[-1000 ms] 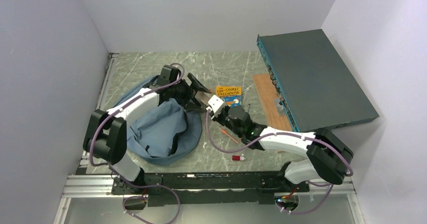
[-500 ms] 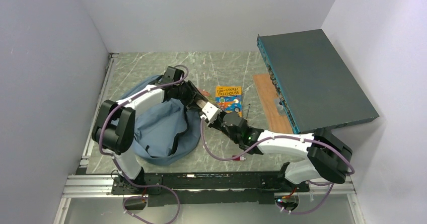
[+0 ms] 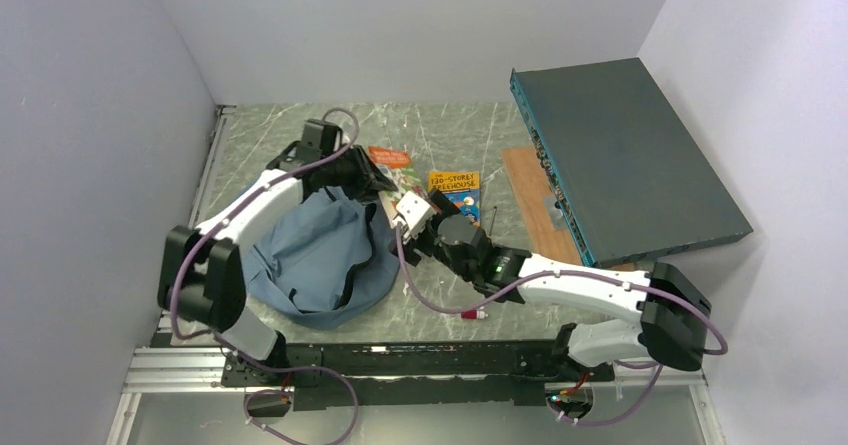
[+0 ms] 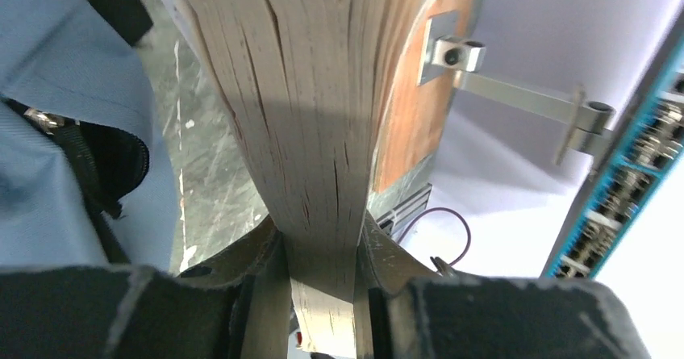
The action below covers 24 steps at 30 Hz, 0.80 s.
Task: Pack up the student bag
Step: Pick up the book from the center of the board.
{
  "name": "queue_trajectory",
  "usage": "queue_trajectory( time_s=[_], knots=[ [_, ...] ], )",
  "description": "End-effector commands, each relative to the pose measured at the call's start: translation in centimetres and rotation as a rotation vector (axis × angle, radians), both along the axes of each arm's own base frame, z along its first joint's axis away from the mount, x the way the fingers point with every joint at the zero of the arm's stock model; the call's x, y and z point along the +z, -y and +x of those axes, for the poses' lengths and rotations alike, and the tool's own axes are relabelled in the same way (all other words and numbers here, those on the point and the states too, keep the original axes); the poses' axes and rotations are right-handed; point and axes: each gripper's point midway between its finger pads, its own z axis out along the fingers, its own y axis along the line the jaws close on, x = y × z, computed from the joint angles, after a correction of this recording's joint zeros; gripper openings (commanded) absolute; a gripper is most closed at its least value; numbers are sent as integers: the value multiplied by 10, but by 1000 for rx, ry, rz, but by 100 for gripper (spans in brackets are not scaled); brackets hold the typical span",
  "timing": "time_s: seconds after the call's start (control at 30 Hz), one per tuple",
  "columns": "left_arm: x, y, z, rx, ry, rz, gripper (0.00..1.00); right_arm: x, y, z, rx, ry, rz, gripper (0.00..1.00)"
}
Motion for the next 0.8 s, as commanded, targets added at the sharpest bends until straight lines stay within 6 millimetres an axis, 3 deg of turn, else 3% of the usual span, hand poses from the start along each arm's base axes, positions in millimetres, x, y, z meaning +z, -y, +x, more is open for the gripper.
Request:
queue_trajectory(
  time_s=[0.0, 0.17, 0.37, 0.4, 0.53, 0.77],
  knots=[
    [109, -26, 4, -60, 455, -69, 0, 57, -14, -12, 1, -138, 185, 100],
    [156, -69, -10, -23, 703, -28, 0, 90, -34, -24, 13, -307, 296, 100],
    [225, -100, -54, 63, 999, -65, 0, 145, -63, -47, 142, -452, 530, 100],
    [247, -100, -69, 68, 1094, -96, 0, 158, -66, -53, 176, -469, 591, 100],
    [287, -94, -106, 21, 1231, -200, 0, 195, -63, -58, 236, -493, 812, 100],
    [323, -83, -144, -57, 1319, -472, 0, 237, -42, -67, 335, -457, 1075, 100]
  ],
)
